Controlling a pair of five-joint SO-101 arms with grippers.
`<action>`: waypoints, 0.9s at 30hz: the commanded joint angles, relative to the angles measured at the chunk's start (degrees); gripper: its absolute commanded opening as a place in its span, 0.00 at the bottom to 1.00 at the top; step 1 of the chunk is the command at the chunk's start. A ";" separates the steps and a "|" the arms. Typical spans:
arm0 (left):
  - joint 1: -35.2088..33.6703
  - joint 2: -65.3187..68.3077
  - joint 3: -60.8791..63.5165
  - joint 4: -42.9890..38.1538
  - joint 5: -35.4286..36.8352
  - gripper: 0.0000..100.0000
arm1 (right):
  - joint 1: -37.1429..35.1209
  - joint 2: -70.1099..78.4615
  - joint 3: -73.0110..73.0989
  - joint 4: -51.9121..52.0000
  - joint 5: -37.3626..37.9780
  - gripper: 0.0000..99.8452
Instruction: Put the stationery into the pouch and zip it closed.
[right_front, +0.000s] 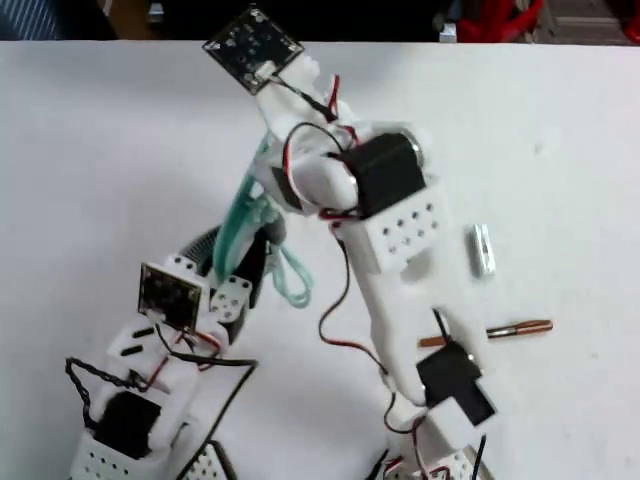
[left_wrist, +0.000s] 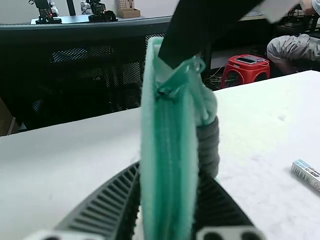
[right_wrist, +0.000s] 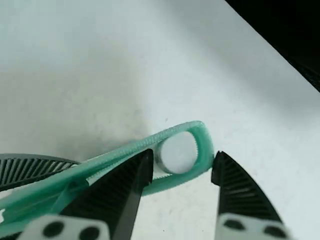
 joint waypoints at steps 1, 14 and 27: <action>-0.40 -0.04 -1.76 -1.49 0.70 0.12 | 0.13 0.31 -2.37 0.31 -0.35 0.19; -0.22 -0.04 -1.76 -1.41 0.70 0.12 | -2.15 -4.09 -4.48 0.31 -0.62 0.19; -0.40 -0.04 -1.76 -1.49 0.70 0.12 | -2.07 -2.68 1.32 0.31 -0.70 0.19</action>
